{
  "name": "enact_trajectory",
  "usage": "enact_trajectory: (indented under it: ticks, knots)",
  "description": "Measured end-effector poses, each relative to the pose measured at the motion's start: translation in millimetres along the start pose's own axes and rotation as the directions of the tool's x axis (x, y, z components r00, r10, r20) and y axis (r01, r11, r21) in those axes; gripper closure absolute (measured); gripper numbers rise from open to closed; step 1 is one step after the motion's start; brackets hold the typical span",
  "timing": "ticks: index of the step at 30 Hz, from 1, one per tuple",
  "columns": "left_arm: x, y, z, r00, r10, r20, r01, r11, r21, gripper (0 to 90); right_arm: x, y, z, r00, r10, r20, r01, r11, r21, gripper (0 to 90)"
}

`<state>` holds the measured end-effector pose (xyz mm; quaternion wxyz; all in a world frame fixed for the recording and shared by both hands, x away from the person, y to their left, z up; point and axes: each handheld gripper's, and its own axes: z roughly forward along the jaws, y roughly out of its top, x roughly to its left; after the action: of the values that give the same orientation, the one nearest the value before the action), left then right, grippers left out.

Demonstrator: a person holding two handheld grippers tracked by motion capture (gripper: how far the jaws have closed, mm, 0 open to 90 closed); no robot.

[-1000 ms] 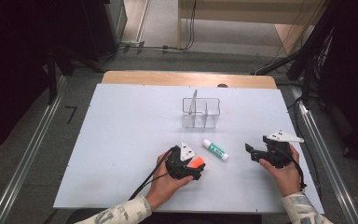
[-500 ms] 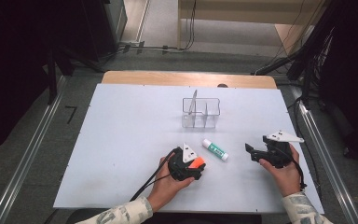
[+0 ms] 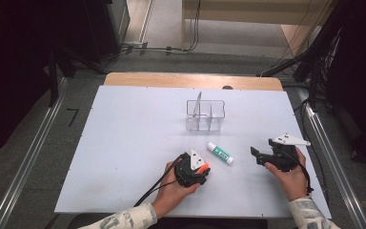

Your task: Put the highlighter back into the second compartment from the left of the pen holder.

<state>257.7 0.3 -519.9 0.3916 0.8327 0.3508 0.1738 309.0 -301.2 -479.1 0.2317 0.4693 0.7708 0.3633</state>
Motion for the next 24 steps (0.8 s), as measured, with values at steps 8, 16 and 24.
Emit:
enact_trajectory:
  ticks: [8, 16, 24]
  knots:
    - [0.9, -0.2, -0.2, 0.9999, -0.006, 0.009, 0.006, 1.0000, 0.003, 59.4, 0.4, 0.0, 0.2, 1.0000, -0.001, 0.000, 0.001, 1.000, 0.002, 19.6]
    - [2.7, -0.4, -0.1, 0.9997, -0.022, 0.012, 0.022, 0.9998, 0.000, 66.7, 0.4, -0.2, 0.1, 1.0000, 0.002, -0.001, -0.002, 1.000, 0.002, 19.6]
    - [4.8, -0.3, -0.6, 0.9990, -0.035, 0.026, 0.036, 0.9994, -0.004, 67.5, 0.1, -0.1, -0.7, 1.0000, 0.004, 0.001, -0.004, 1.000, -0.001, 19.6]
